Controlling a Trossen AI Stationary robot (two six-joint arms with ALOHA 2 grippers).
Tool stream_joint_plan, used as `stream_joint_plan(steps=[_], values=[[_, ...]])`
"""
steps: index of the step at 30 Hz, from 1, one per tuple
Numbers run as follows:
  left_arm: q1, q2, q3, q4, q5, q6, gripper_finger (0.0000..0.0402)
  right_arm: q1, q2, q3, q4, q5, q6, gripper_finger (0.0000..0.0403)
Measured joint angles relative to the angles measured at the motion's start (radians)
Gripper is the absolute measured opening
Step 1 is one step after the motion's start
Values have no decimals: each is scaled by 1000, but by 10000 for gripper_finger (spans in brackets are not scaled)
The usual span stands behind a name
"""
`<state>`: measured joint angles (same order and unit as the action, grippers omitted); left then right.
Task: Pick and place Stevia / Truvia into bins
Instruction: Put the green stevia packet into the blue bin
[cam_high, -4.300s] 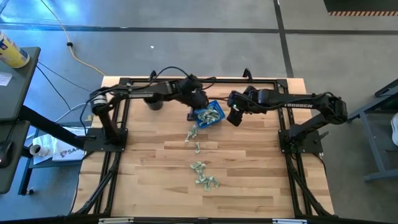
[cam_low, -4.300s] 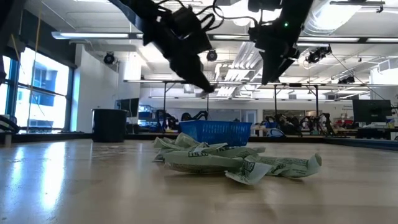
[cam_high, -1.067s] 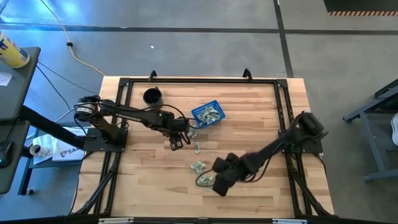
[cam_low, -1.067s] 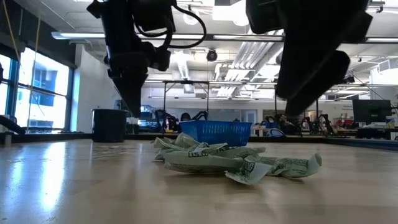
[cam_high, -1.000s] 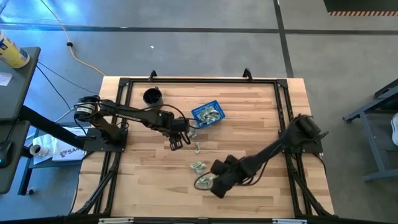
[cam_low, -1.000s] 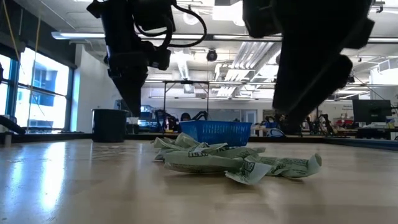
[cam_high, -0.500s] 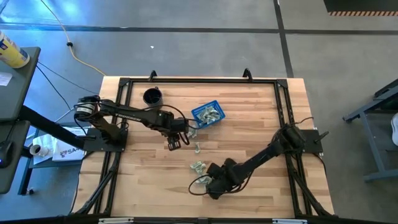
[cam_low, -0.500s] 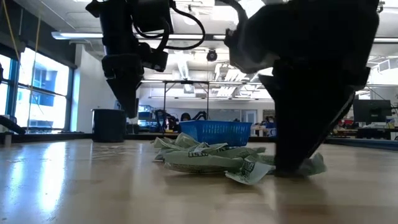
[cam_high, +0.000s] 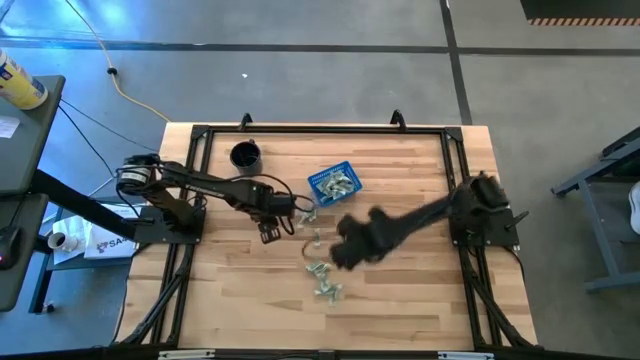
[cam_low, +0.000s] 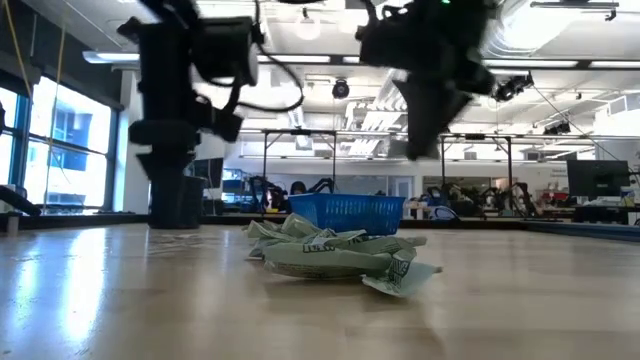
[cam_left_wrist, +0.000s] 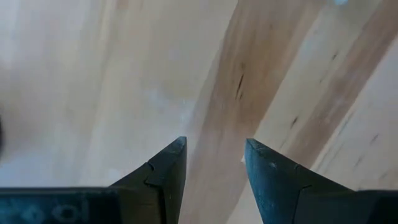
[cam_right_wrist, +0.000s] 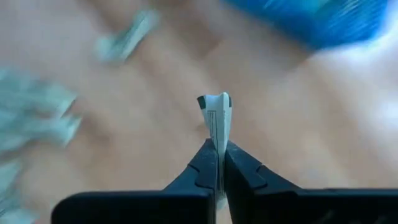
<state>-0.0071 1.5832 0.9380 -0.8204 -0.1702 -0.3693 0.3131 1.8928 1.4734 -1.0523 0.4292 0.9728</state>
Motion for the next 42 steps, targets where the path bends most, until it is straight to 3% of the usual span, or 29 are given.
stream_joint_plan(steps=[4, 6, 12, 17, 23, 28, 34, 42], values=[[0, -56, -95, 79, 57, -92, 195, -165, -88, 1, 17, 51, -228, 6], [0, -98, -138, 157, 87, -136, 195, -260, -102, 1, 77, 25, -371, 4], [0, -217, -209, 345, 170, -212, 195, -475, -58, -2, 321, -314, -637, 25], [0, -223, -209, 443, 191, -212, 195, -551, -16, -5, 313, -361, -692, 80], [0, -183, -208, 529, 156, -212, 195, -574, -41, -4, 301, -403, -731, 181], [8, -121, -209, 578, 115, -228, 195, -507, -121, -6, 182, -258, -788, 244], [27, -37, -205, 664, 142, -344, 195, -442, -231, -164, 174, -150, -696, 261], [26, 13, -158, 709, 150, -380, 195, -397, -382, -419, 305, -145, -457, 262]])
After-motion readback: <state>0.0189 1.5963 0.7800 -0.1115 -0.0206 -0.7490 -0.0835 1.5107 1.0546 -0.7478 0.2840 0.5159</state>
